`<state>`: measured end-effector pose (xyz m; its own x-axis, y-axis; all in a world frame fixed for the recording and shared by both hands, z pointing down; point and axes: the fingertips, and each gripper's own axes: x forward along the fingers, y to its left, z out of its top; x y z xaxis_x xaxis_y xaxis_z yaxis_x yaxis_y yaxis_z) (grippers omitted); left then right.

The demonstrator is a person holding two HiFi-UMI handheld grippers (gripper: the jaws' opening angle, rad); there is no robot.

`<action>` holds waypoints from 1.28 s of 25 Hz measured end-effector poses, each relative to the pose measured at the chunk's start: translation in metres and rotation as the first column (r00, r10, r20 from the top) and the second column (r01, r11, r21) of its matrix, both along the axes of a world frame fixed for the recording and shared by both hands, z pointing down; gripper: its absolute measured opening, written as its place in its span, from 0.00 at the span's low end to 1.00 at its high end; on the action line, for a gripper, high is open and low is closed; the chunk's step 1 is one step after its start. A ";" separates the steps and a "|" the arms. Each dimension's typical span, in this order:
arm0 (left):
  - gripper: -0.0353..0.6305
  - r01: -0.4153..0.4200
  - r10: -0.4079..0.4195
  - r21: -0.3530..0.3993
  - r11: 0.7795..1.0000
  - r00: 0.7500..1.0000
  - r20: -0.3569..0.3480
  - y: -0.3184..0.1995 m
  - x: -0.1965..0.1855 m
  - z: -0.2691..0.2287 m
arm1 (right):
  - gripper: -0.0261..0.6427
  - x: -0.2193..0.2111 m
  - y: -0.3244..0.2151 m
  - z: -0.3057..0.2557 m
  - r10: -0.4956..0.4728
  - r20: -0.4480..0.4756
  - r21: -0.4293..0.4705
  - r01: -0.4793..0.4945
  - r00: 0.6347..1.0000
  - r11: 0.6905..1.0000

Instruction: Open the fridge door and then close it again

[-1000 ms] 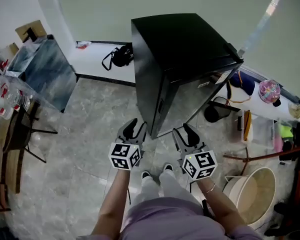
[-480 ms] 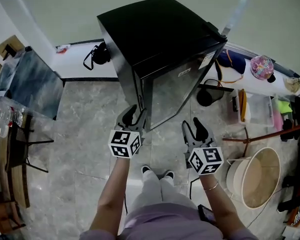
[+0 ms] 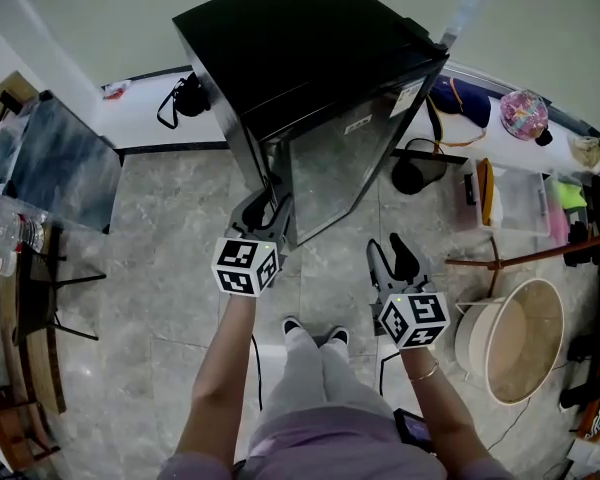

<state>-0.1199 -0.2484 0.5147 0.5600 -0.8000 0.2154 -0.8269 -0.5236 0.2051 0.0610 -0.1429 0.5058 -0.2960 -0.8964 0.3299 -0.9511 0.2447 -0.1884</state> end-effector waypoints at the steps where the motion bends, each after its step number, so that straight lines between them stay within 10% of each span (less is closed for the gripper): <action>1: 0.25 0.006 -0.006 -0.002 1.000 1.000 -0.004 -0.002 0.000 0.000 | 0.30 0.002 0.002 0.000 0.005 0.003 -0.002 -0.005 1.000 1.000; 19: 0.16 0.065 -0.062 -0.055 0.996 0.997 0.049 0.005 0.001 0.000 | 0.29 0.040 0.040 0.000 0.055 0.018 -0.019 -0.055 0.998 0.998; 32: 0.12 0.016 -0.016 -0.002 1.000 0.999 0.041 0.108 0.087 -0.003 | 0.29 0.055 0.067 -0.035 0.023 0.024 0.053 -0.024 0.999 0.998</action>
